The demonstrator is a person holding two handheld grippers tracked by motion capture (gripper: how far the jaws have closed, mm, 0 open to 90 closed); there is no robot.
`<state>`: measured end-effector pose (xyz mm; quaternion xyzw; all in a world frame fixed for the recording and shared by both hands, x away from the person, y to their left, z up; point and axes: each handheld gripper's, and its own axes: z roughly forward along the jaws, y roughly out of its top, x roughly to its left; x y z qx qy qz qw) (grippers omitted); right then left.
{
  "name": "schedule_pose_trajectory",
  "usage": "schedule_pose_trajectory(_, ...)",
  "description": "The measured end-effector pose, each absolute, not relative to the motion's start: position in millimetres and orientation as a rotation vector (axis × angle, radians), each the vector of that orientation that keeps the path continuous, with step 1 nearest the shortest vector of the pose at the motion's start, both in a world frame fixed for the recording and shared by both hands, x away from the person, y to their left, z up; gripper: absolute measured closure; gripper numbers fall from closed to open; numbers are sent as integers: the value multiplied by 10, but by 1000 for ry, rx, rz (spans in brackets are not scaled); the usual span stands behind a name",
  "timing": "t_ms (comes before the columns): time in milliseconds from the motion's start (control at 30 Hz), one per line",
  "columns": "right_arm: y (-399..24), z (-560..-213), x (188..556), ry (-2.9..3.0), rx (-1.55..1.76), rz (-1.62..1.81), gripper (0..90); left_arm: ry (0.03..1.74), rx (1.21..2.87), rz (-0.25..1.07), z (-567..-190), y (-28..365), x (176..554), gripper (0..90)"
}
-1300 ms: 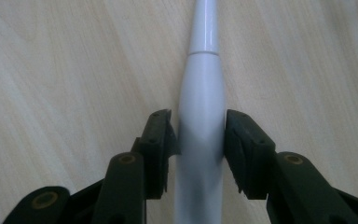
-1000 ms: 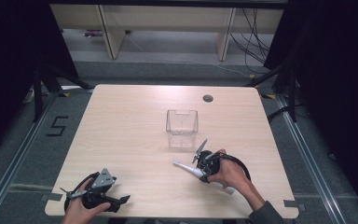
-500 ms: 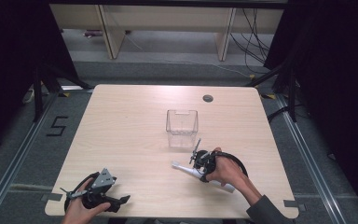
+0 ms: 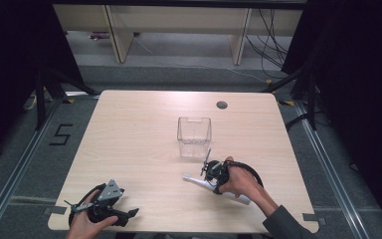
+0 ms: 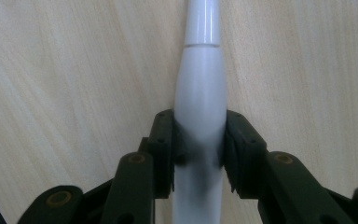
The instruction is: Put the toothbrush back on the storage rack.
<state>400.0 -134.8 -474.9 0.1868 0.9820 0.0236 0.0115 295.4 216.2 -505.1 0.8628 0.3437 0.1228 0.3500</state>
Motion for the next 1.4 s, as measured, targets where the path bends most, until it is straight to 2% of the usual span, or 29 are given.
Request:
schedule_pose_trajectory(333, -1425, -4723, 4033, 3048, 540, 130, 668, 888, 2229, 320, -5047, 2161, 2953, 151)
schedule_pose_trajectory(933, -1618, -4416, 3946, 2950, 620, 329, 671, 894, 2229, 319, -5051, 2166, 2956, 151)
schedule_pose_trajectory(1400, -1867, -4114, 3899, 2767, 641, 797, 671, 891, 2224, 312, -5049, 2165, 2952, 151)
